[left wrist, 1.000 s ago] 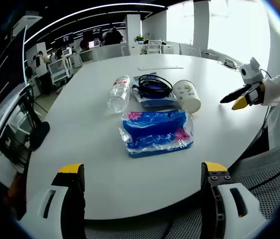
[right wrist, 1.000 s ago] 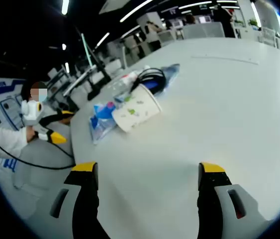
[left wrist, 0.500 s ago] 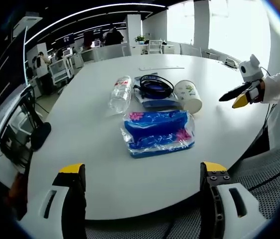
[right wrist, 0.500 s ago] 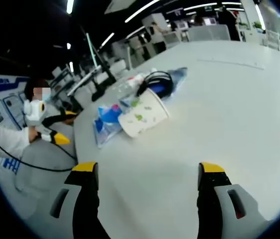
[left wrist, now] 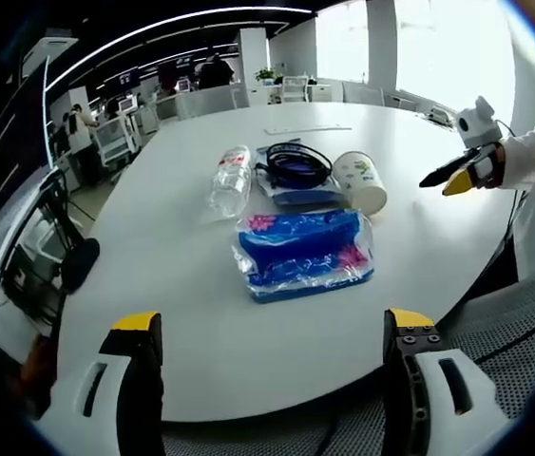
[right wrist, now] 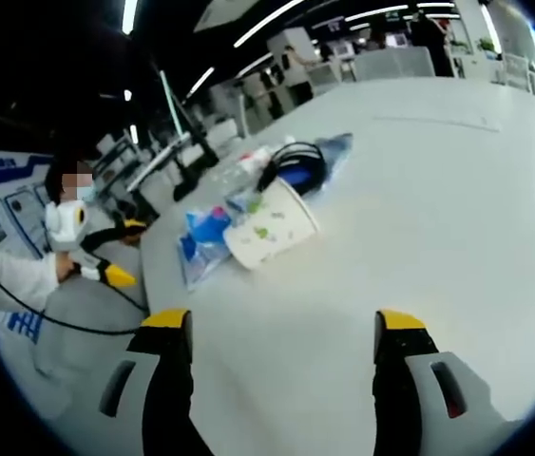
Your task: Arrange the tabletop items into an orderly group along one side of the table until the central work area is clear of visible clutter.
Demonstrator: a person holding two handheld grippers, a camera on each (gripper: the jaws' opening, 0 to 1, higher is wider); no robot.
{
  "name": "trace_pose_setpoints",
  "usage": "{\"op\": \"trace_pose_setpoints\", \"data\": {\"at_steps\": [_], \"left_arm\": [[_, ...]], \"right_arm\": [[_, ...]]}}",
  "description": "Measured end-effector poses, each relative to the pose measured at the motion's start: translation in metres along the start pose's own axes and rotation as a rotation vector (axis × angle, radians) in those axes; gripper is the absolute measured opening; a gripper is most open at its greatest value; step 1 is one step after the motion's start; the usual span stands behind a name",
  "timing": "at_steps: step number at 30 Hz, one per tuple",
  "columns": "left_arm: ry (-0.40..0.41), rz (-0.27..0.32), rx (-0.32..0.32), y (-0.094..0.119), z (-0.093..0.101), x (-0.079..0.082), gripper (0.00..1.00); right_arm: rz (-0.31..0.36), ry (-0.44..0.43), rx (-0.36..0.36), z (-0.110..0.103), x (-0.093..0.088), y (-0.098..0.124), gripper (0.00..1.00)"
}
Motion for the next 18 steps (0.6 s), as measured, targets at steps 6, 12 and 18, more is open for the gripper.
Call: {"op": "trace_pose_setpoints", "data": {"at_steps": [6,12,18], "left_arm": [[0.001,-0.009,-0.004,0.000,0.000,-0.001,0.98],[-0.057,-0.048,0.030,-0.001,-0.002,-0.004,0.96],[-0.031,-0.029,0.028,0.000,-0.002,-0.002,1.00]], "right_arm": [[0.037,-0.022,-0.010,0.003,0.011,0.006,0.75],[0.096,-0.048,-0.017,0.008,0.034,0.013,0.72],[0.141,-0.032,-0.014,0.011,0.057,0.014,0.71]]}}
Point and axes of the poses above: the point that each gripper's makers call its tool centre point, and the gripper's own axes: y roughly backward along the fingers, z roughly to its right, x roughly out of its top, the point moved 10 cm from there along y, roughly backward along the fingers, and after that the axes turned 6 degrees about y, right-handed, at the moved point
